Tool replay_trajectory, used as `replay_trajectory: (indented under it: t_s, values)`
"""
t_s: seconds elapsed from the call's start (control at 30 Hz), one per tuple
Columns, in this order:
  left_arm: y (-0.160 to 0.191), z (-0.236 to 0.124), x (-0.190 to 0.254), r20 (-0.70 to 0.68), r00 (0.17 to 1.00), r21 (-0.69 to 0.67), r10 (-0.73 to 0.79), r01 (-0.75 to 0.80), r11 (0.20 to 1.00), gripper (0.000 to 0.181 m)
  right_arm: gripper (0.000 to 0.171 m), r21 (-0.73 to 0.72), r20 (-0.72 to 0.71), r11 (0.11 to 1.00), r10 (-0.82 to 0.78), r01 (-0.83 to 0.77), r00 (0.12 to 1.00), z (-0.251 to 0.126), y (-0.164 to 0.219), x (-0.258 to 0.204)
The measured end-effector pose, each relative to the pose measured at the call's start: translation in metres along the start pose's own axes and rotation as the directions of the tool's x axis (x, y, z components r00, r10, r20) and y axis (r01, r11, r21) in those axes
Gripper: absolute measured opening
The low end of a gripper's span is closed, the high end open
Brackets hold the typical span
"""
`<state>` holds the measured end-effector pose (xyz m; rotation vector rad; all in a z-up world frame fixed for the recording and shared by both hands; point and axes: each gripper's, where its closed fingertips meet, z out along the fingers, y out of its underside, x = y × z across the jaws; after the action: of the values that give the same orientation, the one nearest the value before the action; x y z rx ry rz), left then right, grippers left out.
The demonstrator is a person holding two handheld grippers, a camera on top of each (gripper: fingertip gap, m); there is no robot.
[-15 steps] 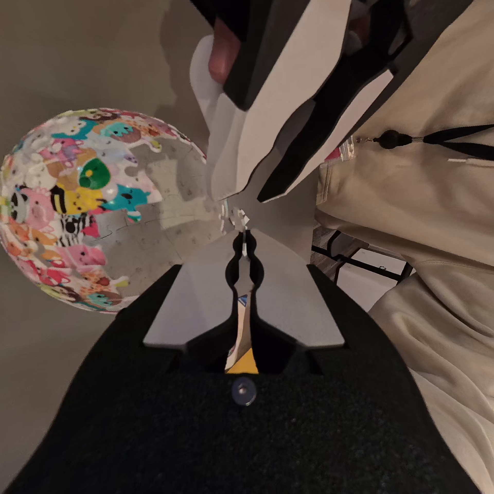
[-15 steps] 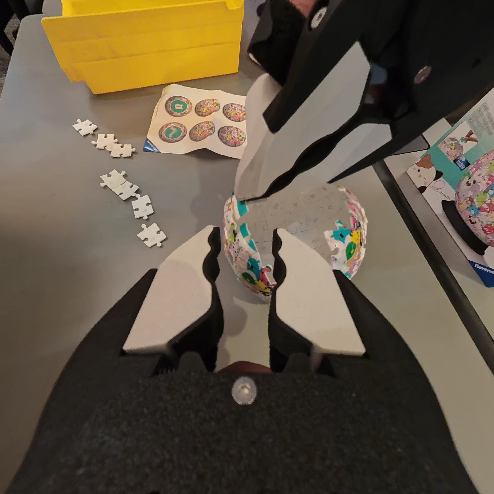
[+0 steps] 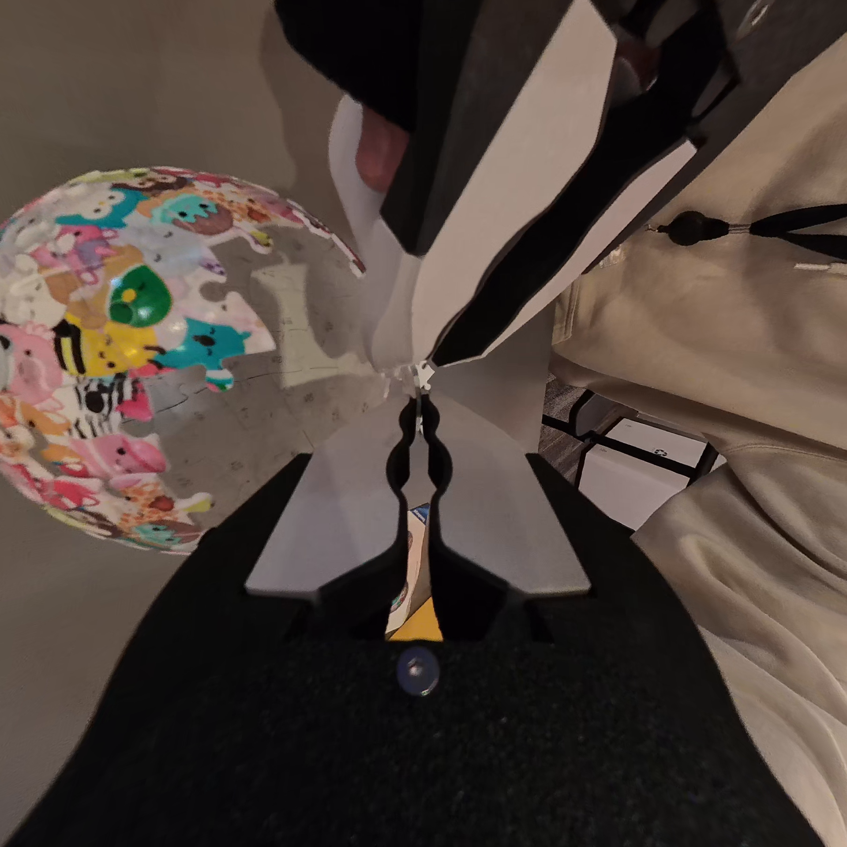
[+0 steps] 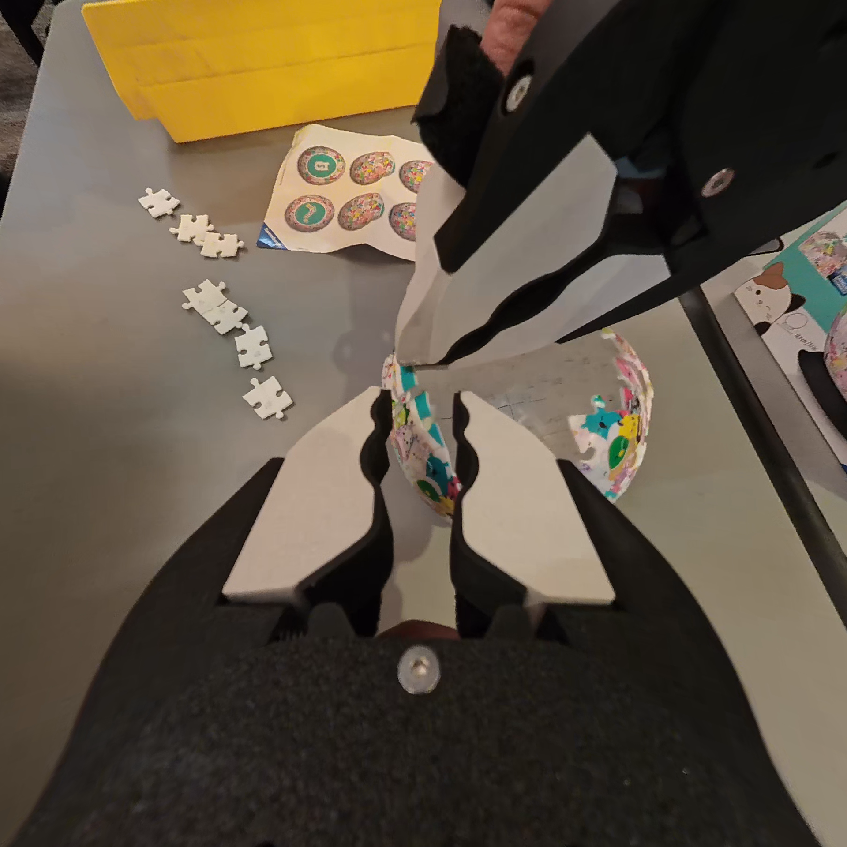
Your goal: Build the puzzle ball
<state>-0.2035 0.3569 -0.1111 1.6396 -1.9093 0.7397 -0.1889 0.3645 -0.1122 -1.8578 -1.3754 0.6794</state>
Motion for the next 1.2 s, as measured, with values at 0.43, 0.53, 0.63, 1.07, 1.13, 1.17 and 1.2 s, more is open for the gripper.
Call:
replay_trajectory:
  t_s: [0.43,0.53,0.63,1.07,1.13,1.17,1.2]
  values:
    - [-0.001,-0.012,0.014,0.022,0.999,0.039,0.032,-0.032,0.999,0.001,0.006,0.058,0.042,0.998,0.002,-0.005,0.999,-0.003,-0.016,-0.006]
    - [-0.003,-0.017,0.020,0.064,0.997,0.077,0.039,-0.044,0.996,0.003,0.005,0.093,0.054,0.995,0.022,-0.027,0.998,-0.008,-0.022,-0.008]
    - [-0.012,-0.028,0.035,0.127,0.991,0.218,0.053,-0.080,0.973,0.013,0.002,0.174,0.067,0.982,0.060,-0.071,0.996,-0.022,-0.031,-0.010]
    - [-0.033,0.002,0.125,0.374,0.926,0.858,-0.046,-0.327,0.396,0.031,0.002,0.561,0.435,0.694,0.216,-0.451,0.874,-0.077,-0.062,-0.086]
    - [-0.031,0.013,0.133,0.369,0.927,0.884,-0.073,-0.325,0.336,0.027,0.002,0.564,0.472,0.669,0.220,-0.484,0.854,-0.078,-0.061,-0.097]
    - [-0.031,0.019,0.137,0.360,0.930,0.894,-0.076,-0.321,0.312,0.022,0.002,0.571,0.486,0.655,0.217,-0.495,0.847,-0.079,-0.061,-0.103]
    - [-0.030,0.026,0.139,0.358,0.929,0.898,-0.089,-0.317,0.304,0.018,0.002,0.566,0.497,0.656,0.213,-0.500,0.842,-0.078,-0.060,-0.110]
